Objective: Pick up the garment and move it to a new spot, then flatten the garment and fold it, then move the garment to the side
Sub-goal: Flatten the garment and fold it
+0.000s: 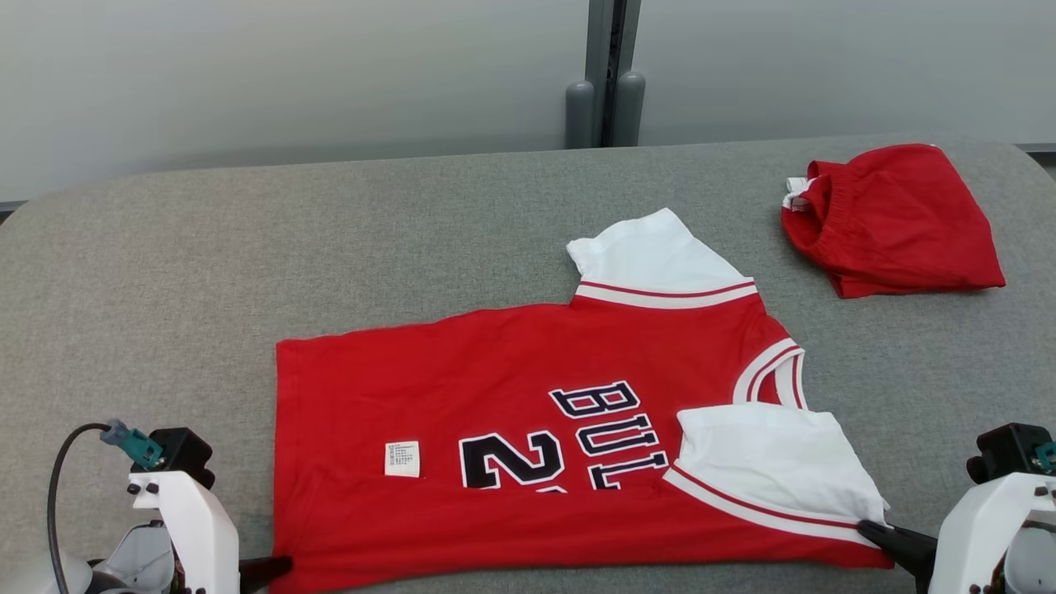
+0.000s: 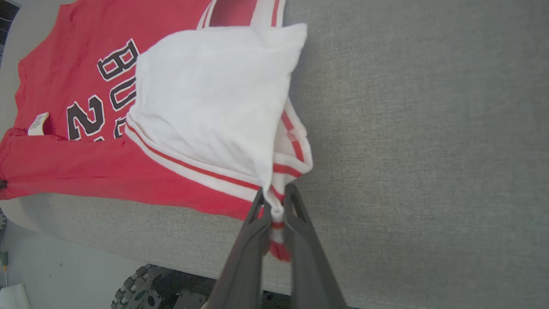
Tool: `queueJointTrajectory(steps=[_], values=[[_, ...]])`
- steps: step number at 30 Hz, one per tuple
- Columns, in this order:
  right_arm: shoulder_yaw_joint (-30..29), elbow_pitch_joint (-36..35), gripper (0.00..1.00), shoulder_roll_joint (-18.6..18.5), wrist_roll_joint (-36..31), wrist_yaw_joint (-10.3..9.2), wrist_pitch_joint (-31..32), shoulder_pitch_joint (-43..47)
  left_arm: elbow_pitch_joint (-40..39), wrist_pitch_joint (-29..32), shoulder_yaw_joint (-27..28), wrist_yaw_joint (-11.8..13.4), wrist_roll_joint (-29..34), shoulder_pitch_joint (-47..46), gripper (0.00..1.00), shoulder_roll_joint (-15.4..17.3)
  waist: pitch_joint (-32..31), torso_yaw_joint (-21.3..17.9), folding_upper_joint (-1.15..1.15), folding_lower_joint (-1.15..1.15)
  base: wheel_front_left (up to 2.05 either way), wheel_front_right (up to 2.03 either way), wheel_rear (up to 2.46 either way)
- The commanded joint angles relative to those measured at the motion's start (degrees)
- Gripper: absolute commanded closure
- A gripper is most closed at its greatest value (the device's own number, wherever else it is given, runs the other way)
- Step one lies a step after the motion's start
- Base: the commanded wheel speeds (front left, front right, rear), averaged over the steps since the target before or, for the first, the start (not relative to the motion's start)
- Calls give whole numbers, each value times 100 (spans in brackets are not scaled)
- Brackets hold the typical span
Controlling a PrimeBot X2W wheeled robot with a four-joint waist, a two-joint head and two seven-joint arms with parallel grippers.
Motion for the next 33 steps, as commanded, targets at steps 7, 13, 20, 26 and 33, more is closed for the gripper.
queueJointTrajectory(steps=[7, 13, 20, 26, 33], values=[[-150, -201, 0, 134, -249, 0, 123, 13, -115, 71, -2, 96, 0, 38, 0, 66, -6, -30, 0, 0, 0, 0, 0], [-225, -318, 0, 162, -329, 0, 21, -26, -207, -22, 75, 167, 62, -17, 0, 138, -32, -41, 0, 0, 0, 0, 0], [-217, -362, 0, 150, -300, 0, 7, -61, -324, -73, 127, 230, 97, -53, 0, 164, -18, -36, 0, 0, 0, 0, 0], [-72, -501, 0, 13, -241, 0, -183, -308, -445, -330, 256, 245, 238, -208, 0, 141, 8, -54, 0, 0, 0, 0, 0], [85, -535, 0, -58, -331, 0, -884, -959, -460, -1216, 521, 274, 628, -446, 0, -93, 69, -75, 0, 0, 0, 0, 0]])
